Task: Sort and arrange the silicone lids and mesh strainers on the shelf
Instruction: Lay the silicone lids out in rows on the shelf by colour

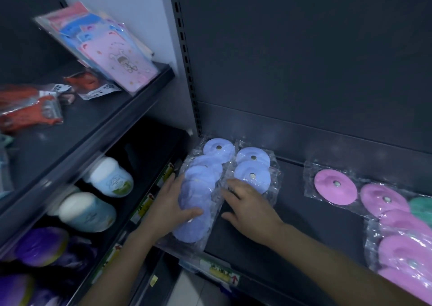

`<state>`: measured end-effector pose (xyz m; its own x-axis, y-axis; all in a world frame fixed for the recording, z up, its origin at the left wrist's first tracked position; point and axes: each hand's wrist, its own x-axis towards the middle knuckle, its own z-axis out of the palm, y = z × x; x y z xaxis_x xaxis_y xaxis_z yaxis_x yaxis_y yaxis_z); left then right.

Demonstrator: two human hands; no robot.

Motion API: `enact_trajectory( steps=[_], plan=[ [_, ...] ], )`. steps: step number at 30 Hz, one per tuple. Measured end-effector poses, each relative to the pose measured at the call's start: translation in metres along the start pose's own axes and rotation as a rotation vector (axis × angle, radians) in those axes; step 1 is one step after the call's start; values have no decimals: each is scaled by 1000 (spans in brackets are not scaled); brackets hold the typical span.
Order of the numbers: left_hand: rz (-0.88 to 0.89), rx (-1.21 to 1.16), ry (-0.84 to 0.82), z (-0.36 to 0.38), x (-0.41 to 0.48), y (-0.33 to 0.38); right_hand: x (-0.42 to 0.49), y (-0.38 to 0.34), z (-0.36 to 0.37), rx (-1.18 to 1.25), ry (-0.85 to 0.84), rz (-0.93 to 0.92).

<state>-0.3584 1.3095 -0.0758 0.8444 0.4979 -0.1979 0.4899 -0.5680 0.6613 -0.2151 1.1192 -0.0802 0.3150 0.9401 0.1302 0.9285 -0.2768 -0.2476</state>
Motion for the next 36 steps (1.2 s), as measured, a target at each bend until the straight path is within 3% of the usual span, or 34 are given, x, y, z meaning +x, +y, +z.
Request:
enact_trajectory(
  steps=[7,15,22,32,36],
  plan=[
    [53,-79,29,-6,-12,3,-7,-24,22,-53,-80,-101],
    [16,-173,29,-17,-9,4,0,-32,26,54,-161,-42],
    [-25,-127,13,-13,-10,-1,-10,-28,32,93,92,17],
    [-57,-5,-37,-11,-7,-3,-8,-27,34,72,38,-21],
    [37,44,4,-10,-10,11,-12,-22,26,59,32,-16]
  ],
)
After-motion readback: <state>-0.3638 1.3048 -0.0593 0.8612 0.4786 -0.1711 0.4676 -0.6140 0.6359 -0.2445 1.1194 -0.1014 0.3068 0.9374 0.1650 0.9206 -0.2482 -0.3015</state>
